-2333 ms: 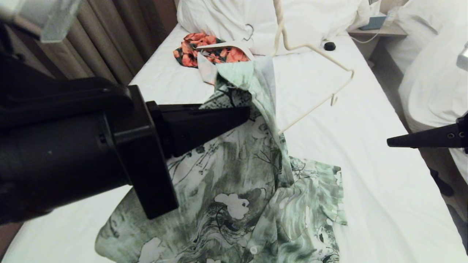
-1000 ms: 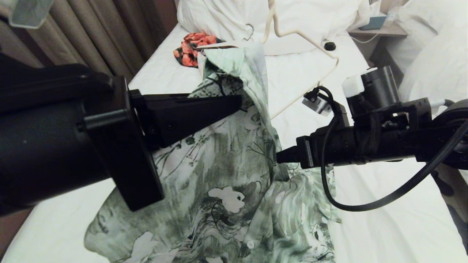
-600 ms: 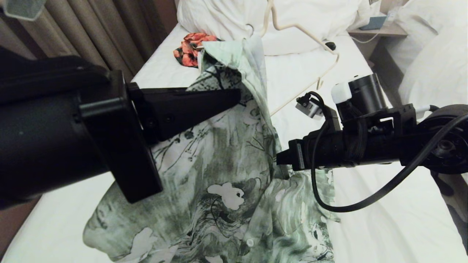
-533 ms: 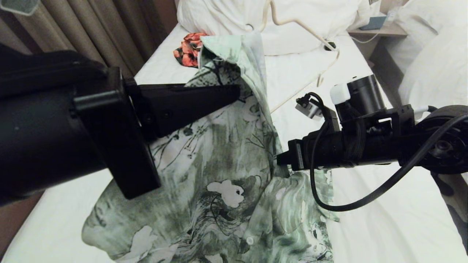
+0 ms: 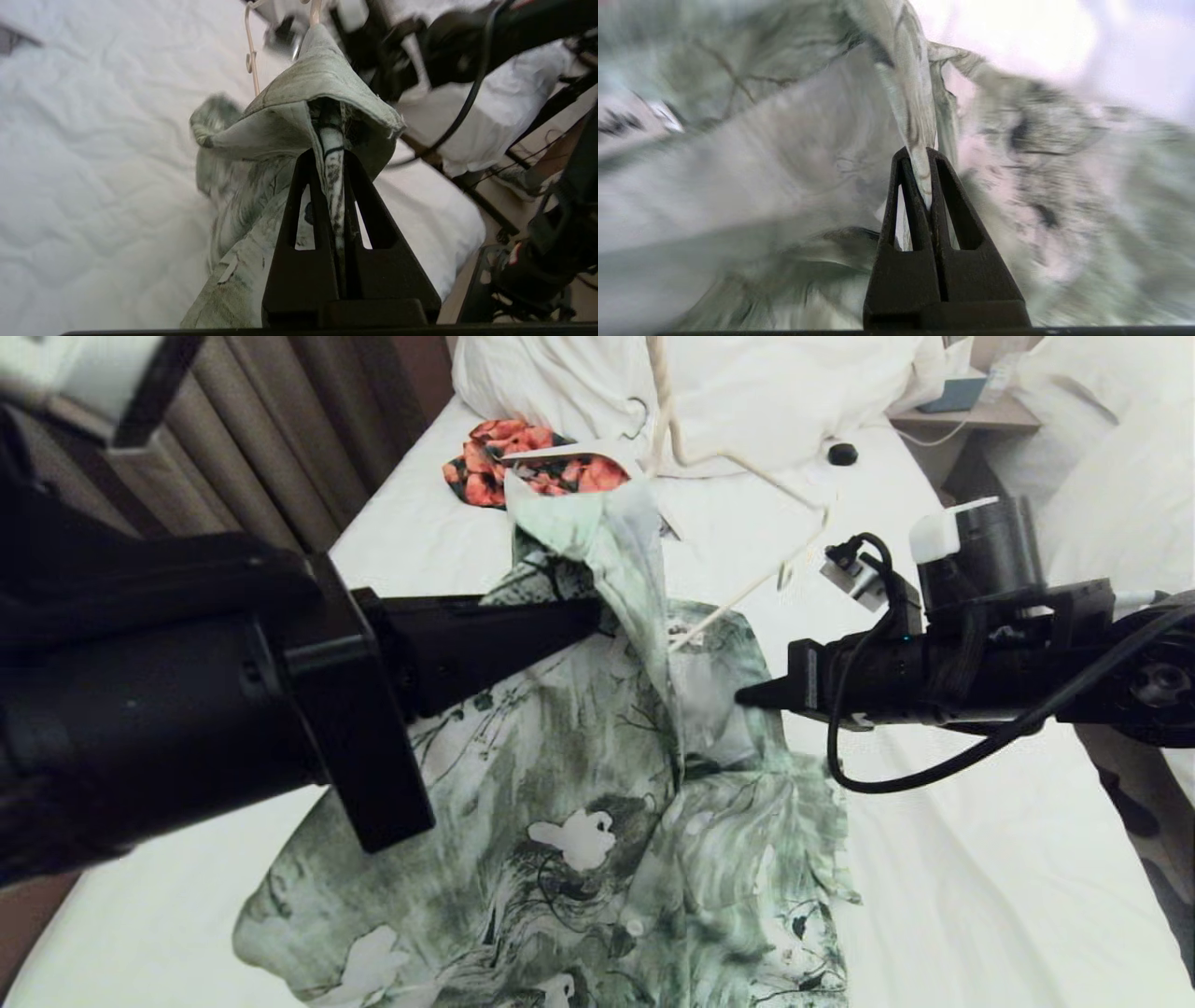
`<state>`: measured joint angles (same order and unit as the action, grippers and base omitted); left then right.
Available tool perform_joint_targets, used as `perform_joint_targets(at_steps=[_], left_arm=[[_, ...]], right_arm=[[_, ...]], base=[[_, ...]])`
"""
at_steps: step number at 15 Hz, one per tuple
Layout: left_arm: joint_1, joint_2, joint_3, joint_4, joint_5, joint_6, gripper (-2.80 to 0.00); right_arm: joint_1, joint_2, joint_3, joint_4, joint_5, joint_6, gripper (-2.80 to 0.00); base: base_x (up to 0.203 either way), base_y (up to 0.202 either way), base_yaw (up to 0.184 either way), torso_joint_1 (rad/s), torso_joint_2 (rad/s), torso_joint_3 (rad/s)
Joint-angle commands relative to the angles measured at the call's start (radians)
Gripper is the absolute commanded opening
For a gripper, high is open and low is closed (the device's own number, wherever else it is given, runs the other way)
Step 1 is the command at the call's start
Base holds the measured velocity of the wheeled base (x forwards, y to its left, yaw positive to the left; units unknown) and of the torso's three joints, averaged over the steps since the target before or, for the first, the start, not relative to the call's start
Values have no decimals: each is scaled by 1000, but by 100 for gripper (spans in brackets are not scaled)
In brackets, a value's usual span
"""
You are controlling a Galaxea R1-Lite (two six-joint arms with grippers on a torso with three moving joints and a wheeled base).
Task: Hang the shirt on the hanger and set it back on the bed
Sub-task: Hook the other side of the shirt onto the hanger
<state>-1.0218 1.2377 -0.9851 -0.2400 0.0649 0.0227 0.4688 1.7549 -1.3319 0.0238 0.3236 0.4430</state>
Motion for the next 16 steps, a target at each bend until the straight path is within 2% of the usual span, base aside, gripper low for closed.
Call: perform_joint_targets(at_steps=[1, 4, 13, 16], left_arm=[[19, 17, 29, -2, 1, -14, -280], [53, 37, 51, -2, 1, -34, -280], [54, -27, 145, 2, 0, -78, -280], [54, -48, 227, 4, 1, -77, -280]], right_arm=[[-29, -17, 2, 2, 3, 7, -280], [-63, -8, 2, 7, 3, 13, -280], [-124, 17, -19, 11, 5, 6, -280], [-130, 16, -35, 23, 5, 0, -280]], base=[[0, 0, 0, 0, 0, 0], [0, 0, 0, 0, 0, 0], [0, 0, 0, 0, 0, 0], [0, 0, 0, 0, 0, 0]])
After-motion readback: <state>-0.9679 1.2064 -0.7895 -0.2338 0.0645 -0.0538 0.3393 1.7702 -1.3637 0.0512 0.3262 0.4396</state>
